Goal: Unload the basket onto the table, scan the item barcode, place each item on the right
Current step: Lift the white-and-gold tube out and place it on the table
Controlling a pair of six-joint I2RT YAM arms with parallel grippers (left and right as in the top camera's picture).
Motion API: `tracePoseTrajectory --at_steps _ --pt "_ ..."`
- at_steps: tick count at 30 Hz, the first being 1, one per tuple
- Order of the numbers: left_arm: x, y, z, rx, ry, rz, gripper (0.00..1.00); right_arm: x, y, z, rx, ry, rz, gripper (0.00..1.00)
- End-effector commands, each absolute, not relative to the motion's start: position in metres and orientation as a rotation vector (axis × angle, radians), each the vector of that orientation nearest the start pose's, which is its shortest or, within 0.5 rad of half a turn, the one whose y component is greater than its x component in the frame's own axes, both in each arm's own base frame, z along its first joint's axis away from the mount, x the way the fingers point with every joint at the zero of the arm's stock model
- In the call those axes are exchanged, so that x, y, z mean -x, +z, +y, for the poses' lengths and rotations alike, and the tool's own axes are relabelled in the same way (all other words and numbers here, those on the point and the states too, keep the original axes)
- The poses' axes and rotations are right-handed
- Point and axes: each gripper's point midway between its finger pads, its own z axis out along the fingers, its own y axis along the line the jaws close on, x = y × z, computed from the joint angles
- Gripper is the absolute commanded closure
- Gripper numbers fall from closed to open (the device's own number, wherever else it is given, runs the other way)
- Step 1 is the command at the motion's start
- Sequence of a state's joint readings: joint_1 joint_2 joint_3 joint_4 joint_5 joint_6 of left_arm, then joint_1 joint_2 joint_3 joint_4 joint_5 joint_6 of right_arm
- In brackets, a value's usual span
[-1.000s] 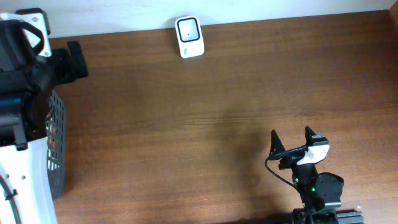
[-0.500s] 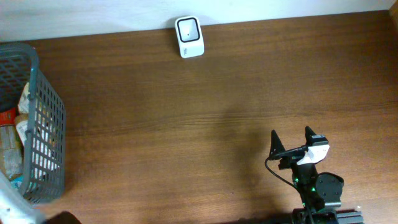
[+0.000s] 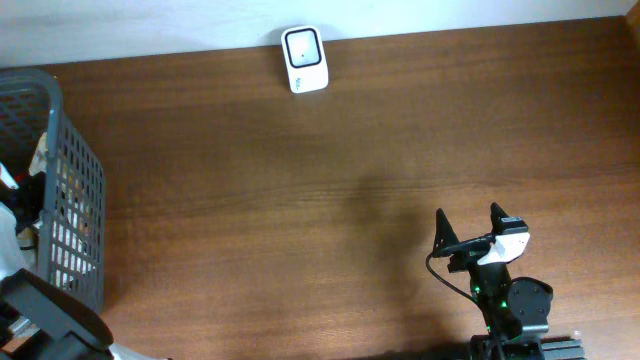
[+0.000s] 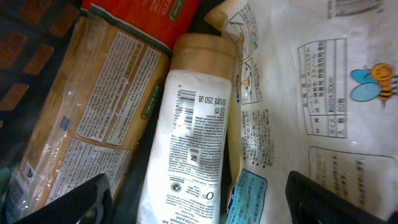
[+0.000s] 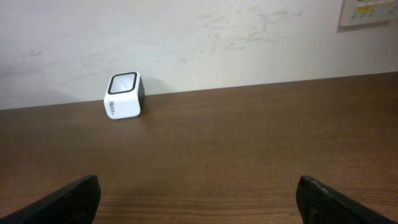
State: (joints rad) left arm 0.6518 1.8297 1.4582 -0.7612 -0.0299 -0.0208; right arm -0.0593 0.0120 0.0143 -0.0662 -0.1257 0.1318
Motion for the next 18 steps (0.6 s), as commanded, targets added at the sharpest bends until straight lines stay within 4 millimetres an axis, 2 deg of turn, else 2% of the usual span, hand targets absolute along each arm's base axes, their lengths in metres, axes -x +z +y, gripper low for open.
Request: tracePoseTrajectory --at_steps 1,3,8,9,13,14,16,18 --pt "-0.346 0.101 0.272 0.933 0.205 2.588 0.12 -0.246 0.159 0.007 -0.058 0.16 1.639 0.01" --pt "-0.346 0.1 0.272 0.934 0.203 2.591 0.12 -0.246 0.159 0.007 -0.058 0.16 1.639 0.01" --pt "-0.345 0.069 0.271 0.956 0.177 2.655 0.16 -0.246 0.159 0.007 -0.058 0.16 1.639 0.01" --pt "-0.347 0.06 0.273 0.959 0.173 2.665 0.23 -0.246 0.159 0.007 -0.058 0.161 1.639 0.01" --pt "-0.348 0.038 0.273 0.934 0.164 2.711 0.28 -0.246 0.159 0.007 -0.058 0.16 1.639 0.01" --pt "-0.348 0.032 0.273 0.937 0.161 2.718 0.33 -0.246 0.159 0.007 -0.058 0.16 1.639 0.01" --pt "-0.346 0.021 0.272 0.945 0.151 2.741 0.73 -0.246 0.159 0.007 -0.058 0.16 1.639 0.01" --pt "-0.347 0.02 0.272 0.946 0.149 2.745 1.0 -0.246 0.159 0.007 -0.058 0.161 1.639 0.01"
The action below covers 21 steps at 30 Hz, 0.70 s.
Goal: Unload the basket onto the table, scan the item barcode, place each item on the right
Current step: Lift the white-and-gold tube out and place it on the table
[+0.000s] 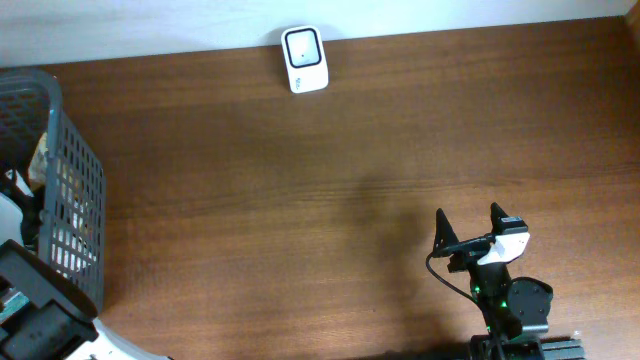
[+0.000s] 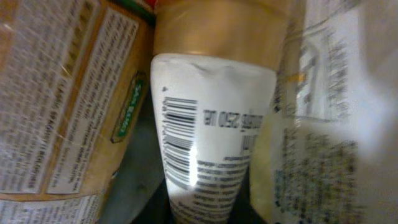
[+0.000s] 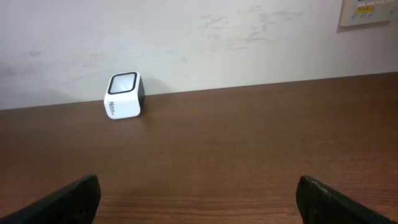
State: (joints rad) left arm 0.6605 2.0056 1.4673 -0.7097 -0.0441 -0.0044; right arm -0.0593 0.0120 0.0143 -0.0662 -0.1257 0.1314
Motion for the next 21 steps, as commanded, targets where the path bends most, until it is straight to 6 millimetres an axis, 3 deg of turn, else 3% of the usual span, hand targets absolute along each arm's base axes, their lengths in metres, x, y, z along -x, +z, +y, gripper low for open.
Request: tracePoseTrajectory --at_steps 1,3,5,6,7,8,9,11,13,15,16,18,21 --pt "-0.348 0.023 0.273 0.945 0.151 2.74 1.0 -0.246 0.159 0.007 -0.058 0.16 1.639 0.01" --pt "-0.354 0.043 0.278 0.938 0.16 2.719 1.0 -0.246 0.159 0.007 -0.058 0.16 1.639 0.01" --pt "-0.367 0.106 0.288 0.908 0.2 2.627 1.0 -0.246 0.159 0.007 -0.058 0.16 1.639 0.01" --pt "-0.375 0.169 0.29 0.868 0.224 2.528 1.0 -0.246 0.159 0.007 -0.058 0.16 1.639 0.01" --pt "-0.379 0.258 0.276 0.78 0.236 2.38 1.0 -0.246 0.159 0.007 -0.058 0.16 1.639 0.01" --pt "-0.377 0.286 0.268 0.747 0.256 2.33 1.0 -0.246 0.159 0.007 -0.058 0.16 1.639 0.01" --pt "-0.372 0.329 0.252 0.686 0.314 2.255 1.0 -0.246 0.159 0.007 -0.058 0.161 1.639 0.01" --pt "-0.362 0.385 0.21 0.557 0.417 2.156 1.0 -0.246 0.159 0.007 -0.058 0.16 1.639 0.01" --pt "-0.374 0.397 0.144 0.383 0.333 2.162 1.0 -0.246 0.159 0.007 -0.058 0.16 1.639 0.01" --pt "-0.386 0.382 0.091 0.266 0.234 2.235 1.0 -0.246 0.159 0.007 -0.058 0.16 1.639 0.01" --pt "-0.394 0.363 0.05 0.216 0.148 2.308 1.0 -0.246 0.159 0.007 -0.058 0.16 1.639 0.01" --pt "-0.398 0.333 0.013 0.15 0.094 2.422 1.0 -0.246 0.159 0.007 -0.058 0.16 1.639 0.01" --pt "-0.399 0.271 -0.021 0.123 0.064 2.618 1.0 -0.246 0.159 0.007 -0.058 0.16 1.639 0.01"
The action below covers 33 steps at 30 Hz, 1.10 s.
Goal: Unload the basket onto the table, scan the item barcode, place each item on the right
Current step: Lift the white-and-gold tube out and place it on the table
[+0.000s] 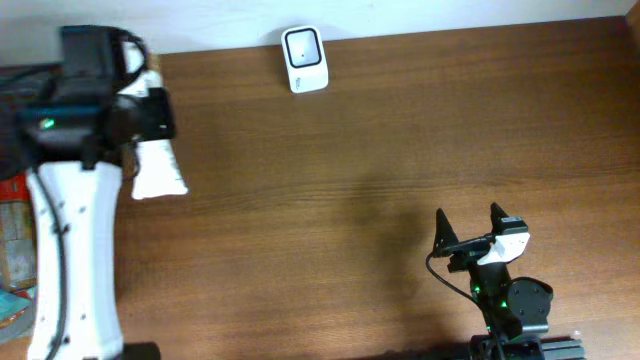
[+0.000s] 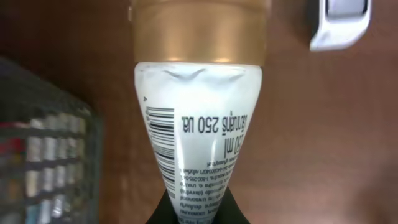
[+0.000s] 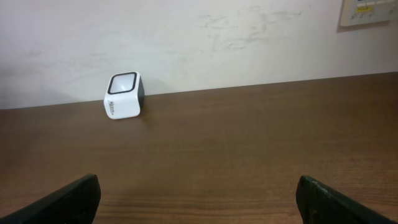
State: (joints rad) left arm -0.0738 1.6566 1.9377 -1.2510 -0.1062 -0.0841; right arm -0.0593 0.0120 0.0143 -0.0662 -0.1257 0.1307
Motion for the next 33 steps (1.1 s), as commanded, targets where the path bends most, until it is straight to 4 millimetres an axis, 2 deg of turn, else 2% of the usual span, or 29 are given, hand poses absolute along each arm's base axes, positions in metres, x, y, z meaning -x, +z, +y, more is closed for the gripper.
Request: tracePoseTrajectory --at_steps 1,5,6,7,10,12,14,16,17,18,19,20,21,23,24,25,26,28,29,30,31,33 --pt "-0.396 0.248 -0.031 0.168 0.031 2.684 1.0 -0.246 0.159 0.007 -0.058 0.16 1.639 0.01" --pt "-0.379 0.162 -0.074 0.166 -0.067 2.864 1.0 -0.246 0.159 0.007 -0.058 0.16 1.639 0.01" --pt "-0.377 0.153 -0.082 0.153 -0.1 2.877 1.0 -0.246 0.159 0.007 -0.058 0.16 1.639 0.01" --pt "-0.375 0.137 -0.1 0.112 -0.186 2.886 1.0 -0.246 0.159 0.007 -0.058 0.16 1.639 0.01" --pt "-0.367 0.107 -0.129 0.123 -0.27 2.89 1.0 -0.246 0.159 0.007 -0.058 0.16 1.639 0.01" --pt "-0.358 0.091 -0.139 0.101 -0.273 2.904 1.0 -0.246 0.159 0.007 -0.058 0.16 1.639 0.01" --pt "-0.351 0.081 -0.152 0.048 -0.28 2.907 1.0 -0.246 0.159 0.007 -0.058 0.16 1.639 0.01" --pt "-0.351 0.08 -0.159 0.02 -0.287 2.899 1.0 -0.246 0.159 0.007 -0.058 0.16 1.639 0.01" --pt "-0.352 0.08 -0.159 0.021 -0.283 2.897 0.8 -0.246 0.159 0.007 -0.058 0.16 1.639 0.01" --pt "-0.352 0.08 -0.159 0.022 -0.285 2.893 0.51 -0.246 0.159 0.007 -0.058 0.16 1.639 0.01" --pt "-0.354 0.081 -0.159 0.021 -0.287 2.887 0.34 -0.246 0.159 0.007 -0.058 0.16 1.639 0.01" --pt "-0.356 0.083 -0.158 0.026 -0.28 2.88 0.29 -0.246 0.159 0.007 -0.058 0.16 1.639 0.01" --pt "-0.363 0.089 -0.156 0.039 -0.286 2.861 0.21 -0.246 0.159 0.007 -0.058 0.16 1.639 0.01" --pt "-0.375 0.11 -0.152 0.035 -0.292 2.825 0.18 -0.246 0.159 0.007 -0.058 0.16 1.639 0.01" --pt "-0.388 0.138 -0.143 0.013 -0.284 2.783 0.18 -0.246 0.159 0.007 -0.058 0.16 1.639 0.01" --pt "-0.4 0.165 -0.129 0.019 -0.252 2.745 0.14 -0.246 0.159 0.007 -0.058 0.16 1.639 0.01" --pt "-0.407 0.183 -0.117 0.034 -0.216 2.718 0.13 -0.246 0.159 0.007 -0.058 0.16 1.639 0.01" --pt "-0.422 0.247 -0.083 0.049 -0.145 2.615 0.09 -0.246 0.159 0.007 -0.058 0.16 1.639 0.01" --pt "-0.429 0.289 -0.057 0.086 -0.125 2.533 0.03 -0.246 0.159 0.007 -0.058 0.16 1.639 0.01" --pt "-0.431 0.317 -0.039 0.115 -0.11 2.474 0.02 -0.246 0.159 0.007 -0.058 0.16 1.639 0.01" --pt "-0.429 0.342 -0.013 0.164 -0.081 2.42 0.0 -0.246 0.159 0.007 -0.058 0.16 1.639 0.01" --pt "-0.414 0.387 0.063 0.361 0.029 2.302 0.0 -0.246 0.159 0.007 -0.058 0.16 1.639 0.01"
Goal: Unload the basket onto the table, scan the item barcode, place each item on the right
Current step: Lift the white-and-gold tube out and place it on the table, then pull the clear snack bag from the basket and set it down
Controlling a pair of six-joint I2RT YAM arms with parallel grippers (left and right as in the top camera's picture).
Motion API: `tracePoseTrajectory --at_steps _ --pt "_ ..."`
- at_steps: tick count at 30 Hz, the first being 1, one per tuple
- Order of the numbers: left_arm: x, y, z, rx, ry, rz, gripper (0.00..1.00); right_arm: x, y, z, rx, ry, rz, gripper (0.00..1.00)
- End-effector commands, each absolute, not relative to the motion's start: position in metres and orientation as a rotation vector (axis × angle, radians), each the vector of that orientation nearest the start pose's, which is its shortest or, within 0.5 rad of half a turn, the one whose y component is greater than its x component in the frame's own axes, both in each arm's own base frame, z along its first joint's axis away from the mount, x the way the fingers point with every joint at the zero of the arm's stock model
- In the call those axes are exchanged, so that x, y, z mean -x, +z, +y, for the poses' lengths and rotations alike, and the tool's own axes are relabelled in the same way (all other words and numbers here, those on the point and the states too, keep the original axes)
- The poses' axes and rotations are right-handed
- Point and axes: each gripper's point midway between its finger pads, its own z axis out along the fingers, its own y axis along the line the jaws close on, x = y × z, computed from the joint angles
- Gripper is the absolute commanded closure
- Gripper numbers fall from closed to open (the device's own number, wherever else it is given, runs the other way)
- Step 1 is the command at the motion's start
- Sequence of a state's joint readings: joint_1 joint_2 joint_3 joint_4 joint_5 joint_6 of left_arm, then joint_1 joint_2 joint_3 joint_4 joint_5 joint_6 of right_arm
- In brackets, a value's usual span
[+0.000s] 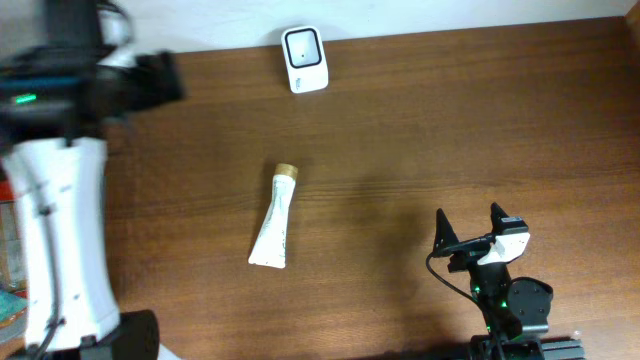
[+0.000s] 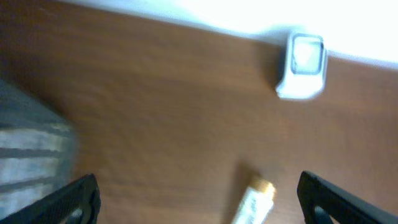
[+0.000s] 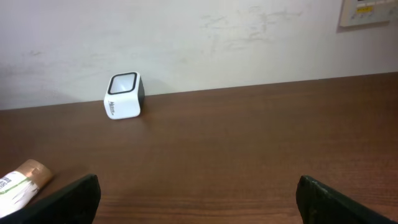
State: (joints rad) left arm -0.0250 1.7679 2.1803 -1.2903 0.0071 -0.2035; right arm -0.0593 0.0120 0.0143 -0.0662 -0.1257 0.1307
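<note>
A white tube with a gold cap (image 1: 275, 228) lies flat on the brown table, cap toward the white barcode scanner (image 1: 304, 59) at the back edge. The tube (image 2: 255, 202) also shows low in the blurred left wrist view, and the scanner (image 2: 301, 73) beyond it. My left gripper (image 2: 199, 205) is open and empty, up over the table's back left (image 1: 160, 80). Near the front right my right gripper (image 1: 470, 225) stands open and empty; its wrist view catches the scanner (image 3: 124, 95) and the tube's cap end (image 3: 22, 180).
A grey mesh basket (image 2: 31, 155) of packaged goods stands at the table's left edge, mostly hidden under my left arm (image 1: 55, 200) in the overhead view. A white wall (image 3: 199, 37) runs behind the scanner.
My left gripper was shut on the tube over the table's left side. Now the tube lies on the table left of centre, and the gripper is open and farther from it.
My left gripper was open over the tube lying among packets in the basket, then closer on it. Then it held the tube outside the basket near the scanner. Now the tube lies on the table, let go. The right arm has not moved.
</note>
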Motion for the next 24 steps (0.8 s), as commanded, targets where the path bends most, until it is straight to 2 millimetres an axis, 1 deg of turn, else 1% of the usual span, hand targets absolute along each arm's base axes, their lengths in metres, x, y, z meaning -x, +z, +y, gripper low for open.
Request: tracePoseTrajectory --at_steps 1,2,3,4,5,6,7,8,9,10,11,12,14,16,19,20,21,22,23,24 --pt "-0.398 0.396 0.114 0.518 0.088 2.262 0.01 -0.246 0.159 0.007 -0.058 0.16 1.639 0.01" --pt "-0.386 0.393 0.144 0.634 0.115 2.248 0.01 -0.246 0.159 0.007 -0.058 0.16 1.639 0.02" --pt "-0.367 0.382 0.184 0.794 0.153 2.241 0.01 -0.246 0.159 0.007 -0.058 0.16 1.639 0.01" --pt "-0.352 0.366 0.218 0.921 0.184 2.248 0.01 -0.246 0.159 0.007 -0.058 0.161 1.639 0.01" --pt "-0.34 0.344 0.248 1.035 0.204 2.264 0.01 -0.246 0.159 0.007 -0.058 0.16 1.639 0.01" --pt "-0.334 0.314 0.272 1.11 0.217 2.307 0.01 -0.246 0.159 0.007 -0.058 0.16 1.639 0.01" --pt "-0.335 0.294 0.28 1.088 0.206 2.359 0.0 -0.246 0.159 0.007 -0.058 0.16 1.639 0.01" --pt "-0.345 0.266 0.283 1.012 0.153 2.431 0.0 -0.246 0.159 0.007 -0.058 0.16 1.639 0.01" --pt "-0.361 0.227 0.28 0.902 0.068 2.509 0.02 -0.246 0.159 0.007 -0.058 0.16 1.639 0.01" --pt "-0.365 0.206 0.279 0.873 0.037 2.541 0.02 -0.246 0.159 0.007 -0.058 0.16 1.639 0.01" --pt "-0.367 0.178 0.28 0.868 0.023 2.572 0.03 -0.246 0.159 0.007 -0.058 0.16 1.639 0.01" --pt "-0.369 0.158 0.282 0.857 0.016 2.595 0.04 -0.246 0.159 0.007 -0.058 0.16 1.639 0.01" --pt "-0.368 0.106 0.281 0.826 -0.003 2.658 0.07 -0.246 0.159 0.007 -0.058 0.161 1.639 0.01" --pt "-0.367 0.082 0.279 0.797 -0.011 2.688 0.09 -0.246 0.159 0.007 -0.058 0.16 1.639 0.01" --pt "-0.363 0.046 0.272 0.806 -0.04 2.727 0.11 -0.246 0.159 0.007 -0.058 0.161 1.639 0.01" --pt "-0.362 0.041 0.272 0.806 -0.039 2.726 0.12 -0.246 0.159 0.007 -0.058 0.16 1.639 0.01" --pt "-0.361 0.034 0.271 0.807 -0.041 2.729 0.13 -0.246 0.159 0.007 -0.058 0.16 1.639 0.01" --pt "-0.358 0.026 0.269 0.811 -0.047 2.738 0.16 -0.246 0.159 0.007 -0.058 0.16 1.639 0.01" --pt "-0.356 0.018 0.265 0.815 -0.057 2.751 0.16 -0.246 0.159 0.007 -0.058 0.16 1.639 0.01" --pt "-0.353 0.012 0.264 0.82 -0.064 2.761 0.2 -0.246 0.159 0.007 -0.058 0.16 1.639 0.01"
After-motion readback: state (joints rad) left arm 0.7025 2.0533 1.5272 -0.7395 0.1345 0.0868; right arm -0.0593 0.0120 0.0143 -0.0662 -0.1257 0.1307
